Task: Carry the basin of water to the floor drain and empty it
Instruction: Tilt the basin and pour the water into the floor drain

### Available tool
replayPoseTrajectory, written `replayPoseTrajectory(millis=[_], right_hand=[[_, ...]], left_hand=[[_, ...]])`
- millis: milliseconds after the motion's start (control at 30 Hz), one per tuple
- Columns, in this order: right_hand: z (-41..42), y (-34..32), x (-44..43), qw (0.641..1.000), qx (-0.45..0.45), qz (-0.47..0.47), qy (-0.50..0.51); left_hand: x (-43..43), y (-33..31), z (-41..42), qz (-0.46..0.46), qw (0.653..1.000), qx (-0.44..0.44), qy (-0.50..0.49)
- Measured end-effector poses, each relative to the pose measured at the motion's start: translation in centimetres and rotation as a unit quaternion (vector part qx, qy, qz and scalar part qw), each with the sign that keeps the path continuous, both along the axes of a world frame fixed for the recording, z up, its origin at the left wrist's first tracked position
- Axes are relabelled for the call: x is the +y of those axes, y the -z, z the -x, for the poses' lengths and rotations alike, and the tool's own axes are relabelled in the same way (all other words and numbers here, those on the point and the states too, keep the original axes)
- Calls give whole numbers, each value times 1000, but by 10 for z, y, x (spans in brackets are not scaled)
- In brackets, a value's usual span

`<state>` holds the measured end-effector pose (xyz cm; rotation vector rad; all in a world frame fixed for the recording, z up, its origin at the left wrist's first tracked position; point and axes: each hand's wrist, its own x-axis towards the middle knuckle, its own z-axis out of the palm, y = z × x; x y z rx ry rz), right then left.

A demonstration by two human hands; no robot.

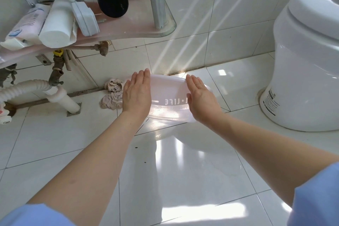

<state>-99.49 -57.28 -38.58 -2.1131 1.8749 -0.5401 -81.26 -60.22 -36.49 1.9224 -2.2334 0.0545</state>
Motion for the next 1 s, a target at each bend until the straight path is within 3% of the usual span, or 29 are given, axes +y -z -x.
replayPoseTrajectory(millis=[1000], right_hand=[[1,3,-4,1000,-7,22,10]], left_hand=[[-4,5,5,1,1000,14,-5]])
